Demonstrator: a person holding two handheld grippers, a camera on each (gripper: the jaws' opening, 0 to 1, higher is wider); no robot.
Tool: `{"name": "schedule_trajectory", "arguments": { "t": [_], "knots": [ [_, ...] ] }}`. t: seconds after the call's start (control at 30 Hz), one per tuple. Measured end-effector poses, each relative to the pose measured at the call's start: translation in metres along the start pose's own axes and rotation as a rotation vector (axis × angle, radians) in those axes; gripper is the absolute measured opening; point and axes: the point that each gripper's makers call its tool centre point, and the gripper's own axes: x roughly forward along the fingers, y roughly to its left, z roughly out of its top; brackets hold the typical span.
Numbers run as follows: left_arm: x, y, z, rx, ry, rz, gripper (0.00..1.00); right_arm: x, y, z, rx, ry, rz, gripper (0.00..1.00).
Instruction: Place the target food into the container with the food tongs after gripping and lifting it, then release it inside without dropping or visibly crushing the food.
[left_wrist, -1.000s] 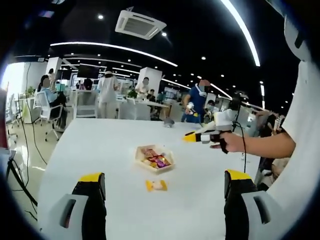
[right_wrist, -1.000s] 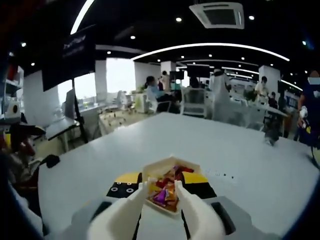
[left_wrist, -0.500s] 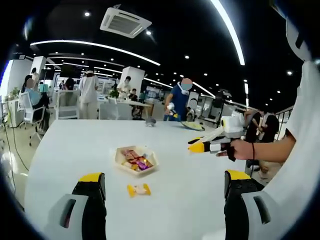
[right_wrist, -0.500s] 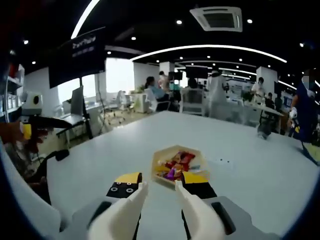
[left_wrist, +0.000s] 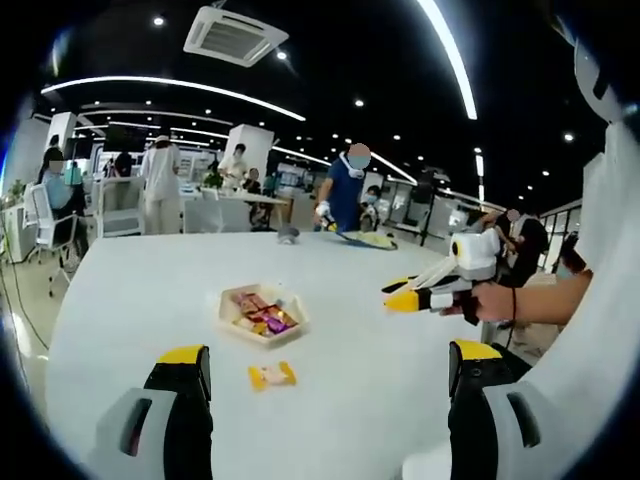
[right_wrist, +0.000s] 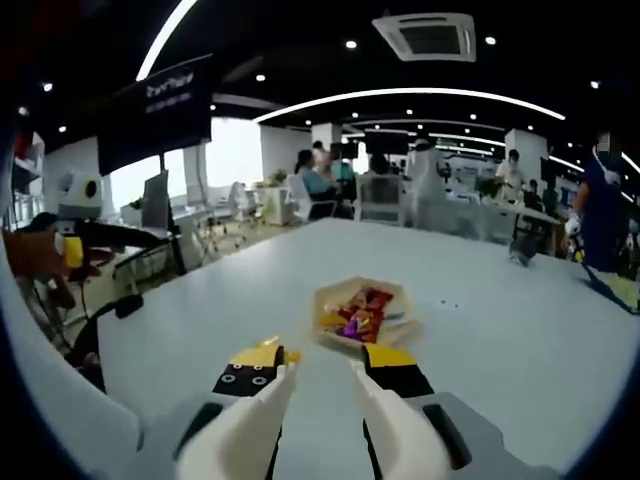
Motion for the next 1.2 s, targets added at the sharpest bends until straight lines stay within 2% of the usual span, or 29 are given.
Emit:
{"name": "schedule_trajectory", "arguments": {
  "t": [0.37,0.67,0.87,1.03,1.2],
  "knots": [
    [-0.006,0.006,-0.003,-0.004,0.012,0.024,0.99,0.018,0.015,0.005,-0.060,0.018,0.071,0.30],
    [-0.017,0.007,-0.009,-0.034,0.020,0.074,0.99,0.054,0.042,0.010,-0.114,0.041,0.199,0.30],
    [-0.030,0.009,-0.012,-0.059,0.007,0.139,0.99,0.082,0.063,0.013,-0.140,0.047,0.294,0.30],
    [-0.049,0.013,-0.020,-0.089,0.007,0.203,0.99,0.104,0.074,0.006,-0.155,0.067,0.364,0.30],
    [-0.060,0.015,-0.026,-0.114,0.008,0.250,0.99,0.117,0.079,0.001,-0.184,0.082,0.394,0.30]
  ]
}}
